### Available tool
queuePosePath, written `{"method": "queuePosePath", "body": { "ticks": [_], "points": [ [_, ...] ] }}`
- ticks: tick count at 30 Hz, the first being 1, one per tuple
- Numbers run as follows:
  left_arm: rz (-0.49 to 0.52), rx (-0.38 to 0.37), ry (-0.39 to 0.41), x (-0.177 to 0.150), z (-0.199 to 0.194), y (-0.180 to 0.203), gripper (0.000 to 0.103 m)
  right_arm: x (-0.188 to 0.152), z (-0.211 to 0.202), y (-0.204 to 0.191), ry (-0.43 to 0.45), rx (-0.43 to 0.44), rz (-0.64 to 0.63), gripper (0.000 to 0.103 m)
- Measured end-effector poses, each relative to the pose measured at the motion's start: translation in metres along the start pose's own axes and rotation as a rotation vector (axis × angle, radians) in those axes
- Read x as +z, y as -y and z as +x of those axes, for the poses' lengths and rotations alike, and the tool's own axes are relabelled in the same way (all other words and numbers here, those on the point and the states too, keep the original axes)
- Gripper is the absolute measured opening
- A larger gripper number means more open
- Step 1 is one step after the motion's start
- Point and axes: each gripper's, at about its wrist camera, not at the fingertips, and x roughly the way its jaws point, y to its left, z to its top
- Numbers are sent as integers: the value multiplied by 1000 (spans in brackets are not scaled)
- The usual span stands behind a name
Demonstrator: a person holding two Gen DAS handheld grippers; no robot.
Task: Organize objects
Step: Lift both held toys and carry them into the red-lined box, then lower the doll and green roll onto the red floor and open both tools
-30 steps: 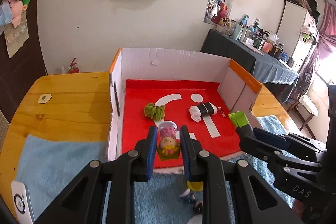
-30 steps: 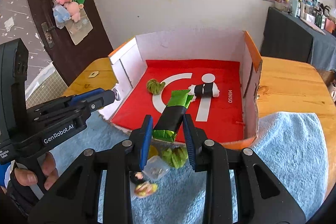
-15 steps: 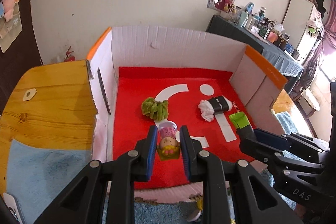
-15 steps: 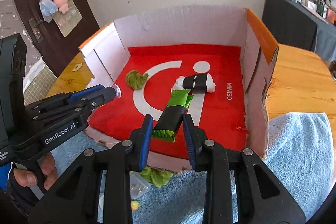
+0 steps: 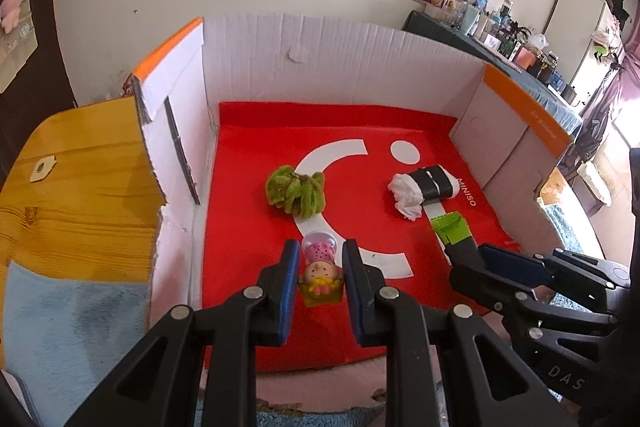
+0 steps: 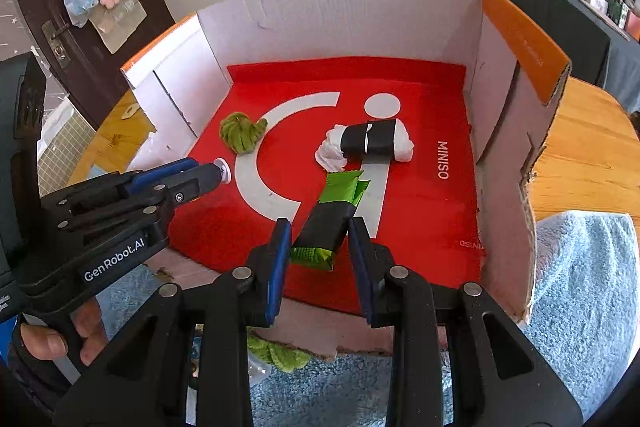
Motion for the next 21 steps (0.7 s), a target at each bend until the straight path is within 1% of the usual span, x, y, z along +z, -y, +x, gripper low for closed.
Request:
{"method": "queuePosePath", "body": {
  "ticks": [11,21],
  "points": [
    [-1,12,-15,7,12,1,23,7,8,7,-9,-20,6,28],
    [-7,12,-24,11,19,-2,23,16,13,10,3,-26,16,28]
  ]
}}
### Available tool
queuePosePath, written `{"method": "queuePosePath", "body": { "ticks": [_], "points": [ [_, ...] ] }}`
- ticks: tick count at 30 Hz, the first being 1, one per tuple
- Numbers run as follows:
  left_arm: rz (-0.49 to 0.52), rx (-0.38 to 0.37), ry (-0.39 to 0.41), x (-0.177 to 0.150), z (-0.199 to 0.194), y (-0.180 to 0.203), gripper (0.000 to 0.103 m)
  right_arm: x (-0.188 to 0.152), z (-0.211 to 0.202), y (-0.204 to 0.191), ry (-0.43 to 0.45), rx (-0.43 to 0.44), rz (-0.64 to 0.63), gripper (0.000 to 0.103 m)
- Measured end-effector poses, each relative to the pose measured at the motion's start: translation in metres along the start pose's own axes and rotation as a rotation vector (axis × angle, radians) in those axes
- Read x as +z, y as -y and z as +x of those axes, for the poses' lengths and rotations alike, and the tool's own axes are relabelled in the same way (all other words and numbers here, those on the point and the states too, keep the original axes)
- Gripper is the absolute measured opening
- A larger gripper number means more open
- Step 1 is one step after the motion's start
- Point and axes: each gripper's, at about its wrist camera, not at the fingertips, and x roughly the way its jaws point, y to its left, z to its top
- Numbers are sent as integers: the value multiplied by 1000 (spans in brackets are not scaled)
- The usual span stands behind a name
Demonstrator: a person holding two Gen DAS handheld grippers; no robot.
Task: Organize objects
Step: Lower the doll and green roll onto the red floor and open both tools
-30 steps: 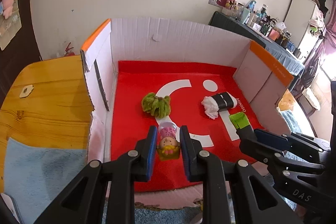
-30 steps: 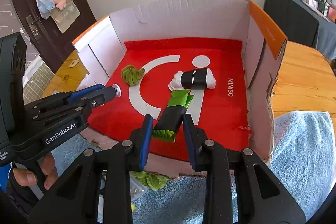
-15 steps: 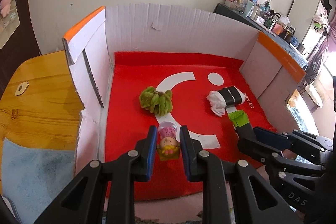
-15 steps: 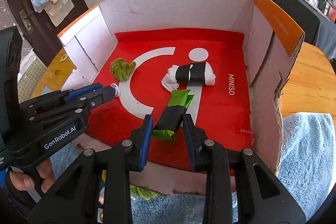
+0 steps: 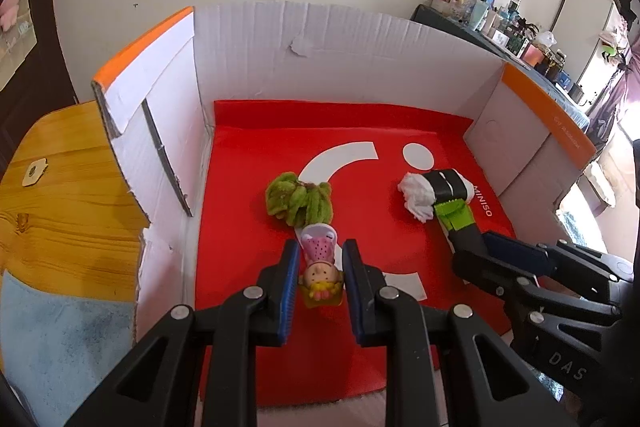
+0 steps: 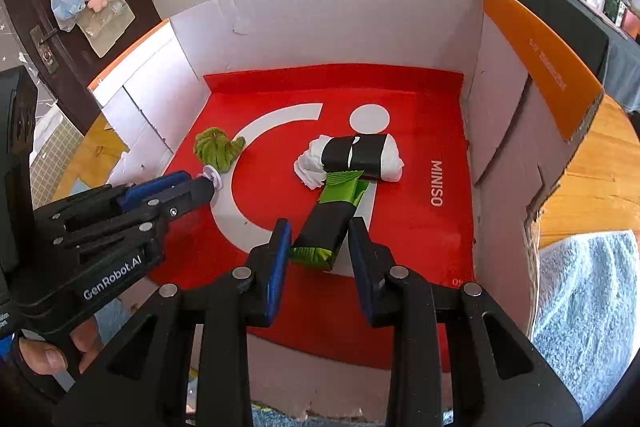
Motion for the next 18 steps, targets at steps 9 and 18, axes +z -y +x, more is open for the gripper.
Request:
{"method": "queuePosePath", "body": {
  "ticks": [9,18],
  "points": [
    [4,3,-6,3,2,0,23,9,4,0,15,-5,1,28],
    [1,0,-24,2,8,0,23,9,7,0,1,-15,-4,29]
  ]
}}
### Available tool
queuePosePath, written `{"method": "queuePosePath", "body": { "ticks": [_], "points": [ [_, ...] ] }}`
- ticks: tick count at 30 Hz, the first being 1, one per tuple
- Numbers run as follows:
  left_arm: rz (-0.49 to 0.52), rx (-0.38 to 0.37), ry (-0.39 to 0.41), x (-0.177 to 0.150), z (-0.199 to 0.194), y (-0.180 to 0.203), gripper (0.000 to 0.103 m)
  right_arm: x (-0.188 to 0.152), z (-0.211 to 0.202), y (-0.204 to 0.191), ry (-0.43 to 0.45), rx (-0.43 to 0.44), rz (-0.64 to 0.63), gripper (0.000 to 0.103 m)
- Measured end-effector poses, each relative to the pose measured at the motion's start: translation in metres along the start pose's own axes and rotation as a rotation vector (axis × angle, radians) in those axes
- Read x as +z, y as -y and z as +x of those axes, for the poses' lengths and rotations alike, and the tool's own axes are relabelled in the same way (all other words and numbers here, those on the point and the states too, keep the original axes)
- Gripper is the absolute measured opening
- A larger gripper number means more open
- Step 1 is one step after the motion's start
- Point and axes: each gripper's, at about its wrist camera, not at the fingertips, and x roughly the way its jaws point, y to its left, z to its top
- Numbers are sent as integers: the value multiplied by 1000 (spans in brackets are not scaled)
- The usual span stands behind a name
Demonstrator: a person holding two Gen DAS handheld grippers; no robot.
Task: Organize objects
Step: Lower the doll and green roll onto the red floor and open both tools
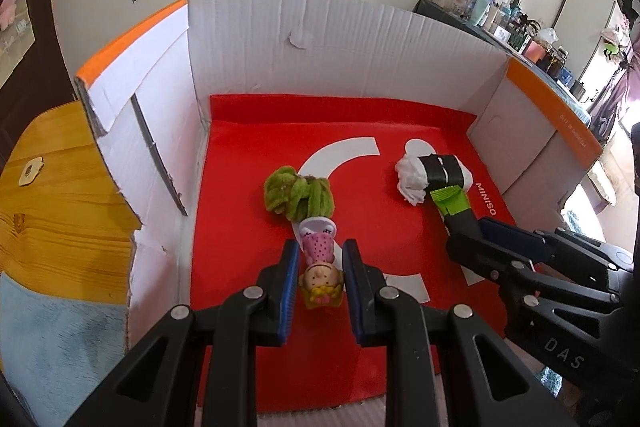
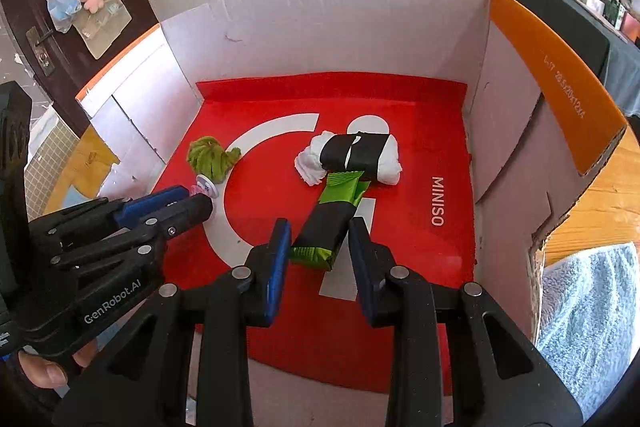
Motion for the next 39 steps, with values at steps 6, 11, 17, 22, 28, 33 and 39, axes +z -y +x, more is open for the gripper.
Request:
{"method": "queuePosePath", "body": {
  "ticks": [6,11,17,22,28,33,39],
  "points": [
    [-2,-3,-5,-1,1,0,23,0,0,0,-7,-3,11,30],
    [-4,-3,-8,-2,2,1,23,-1,-1,-1,-9,-12,11,30],
    [-7,5,0,-3,2,1,25,-1,-1,-1,-10,-10,13,30],
    [-4,13,8,-4,0,3,34,-2,-2,-2,-7,-8,11,30],
    [-6,13,11,-6,-4,3,36,-4,-4,-3,-1,-6,12,30],
    [-11,16,21,-8,-10,3,44,-7,-8,-5,1,-3,8,31],
    [-16,15,30,-12,-21,1,44,-10,-18,-7,22,17,11,53]
  ]
}}
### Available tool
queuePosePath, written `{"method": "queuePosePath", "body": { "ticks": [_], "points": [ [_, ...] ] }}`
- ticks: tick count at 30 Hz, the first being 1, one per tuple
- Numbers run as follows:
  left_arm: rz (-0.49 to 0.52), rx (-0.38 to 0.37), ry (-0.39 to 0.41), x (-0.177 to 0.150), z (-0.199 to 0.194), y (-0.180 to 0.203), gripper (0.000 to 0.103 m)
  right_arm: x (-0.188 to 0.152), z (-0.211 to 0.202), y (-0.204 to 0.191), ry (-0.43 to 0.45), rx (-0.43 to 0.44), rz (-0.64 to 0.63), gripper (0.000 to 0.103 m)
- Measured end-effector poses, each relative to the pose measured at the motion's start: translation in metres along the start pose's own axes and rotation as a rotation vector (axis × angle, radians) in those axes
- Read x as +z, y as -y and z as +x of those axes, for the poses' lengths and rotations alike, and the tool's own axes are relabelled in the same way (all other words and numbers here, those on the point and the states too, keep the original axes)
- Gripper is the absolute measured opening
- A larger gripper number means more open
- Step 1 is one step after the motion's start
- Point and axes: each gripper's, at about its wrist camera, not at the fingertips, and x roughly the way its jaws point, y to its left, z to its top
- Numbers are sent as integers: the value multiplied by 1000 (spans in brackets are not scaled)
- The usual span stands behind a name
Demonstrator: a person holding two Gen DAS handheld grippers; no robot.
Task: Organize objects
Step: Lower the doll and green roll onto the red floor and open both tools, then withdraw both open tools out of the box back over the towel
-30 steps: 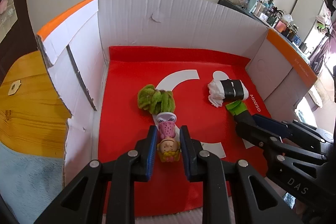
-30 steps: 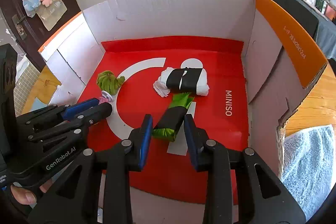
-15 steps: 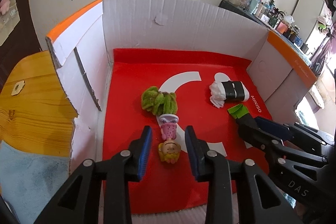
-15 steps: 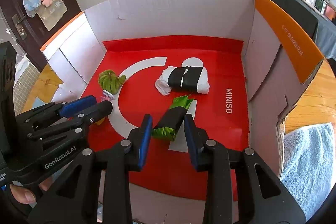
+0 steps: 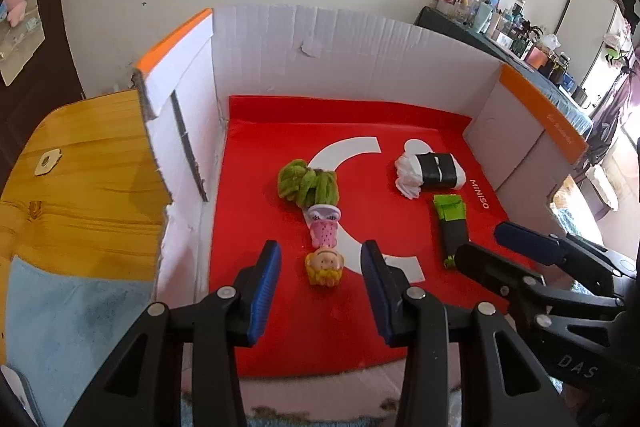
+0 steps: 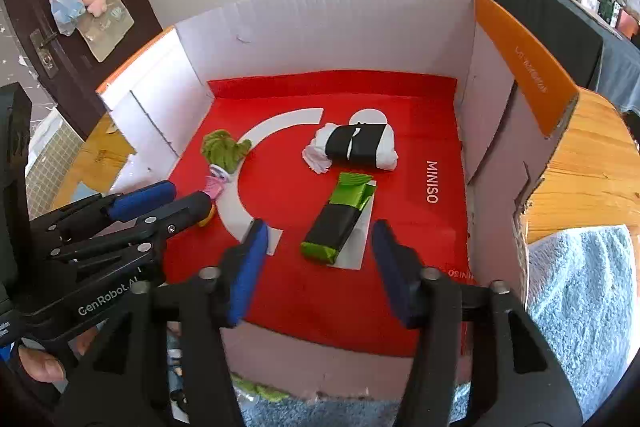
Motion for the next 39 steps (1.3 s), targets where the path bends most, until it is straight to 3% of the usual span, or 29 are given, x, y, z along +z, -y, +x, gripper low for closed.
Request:
{"method": "queuePosePath", "body": {
  "ticks": [7,9,13,21,23,33,39],
  "points": [
    [-2,0,16,-7,-16,-2,45,-5,-15,-2,29,24,1,53],
    [-3,5,25,-9,-21,-3,53,-7,-19,-2,37,26,0,53],
    [-8,5,32,-15,-30,-4,54,-11,-29,-5,50,28,-2,54],
    [-8,10,45,-28,-45,-5,62,-20,-46,-13,75,32,-15,62],
    [-7,10,47,-30,-47,-5,65,-22,-50,-14,81,29,-16,68],
    [6,26,71,-45,-66,-3,80,-35,-69,-13,105,24,-2,73],
    [16,29,72,-58,-75,0,80,-46,-78,-14,115,30,4,74]
  ]
}}
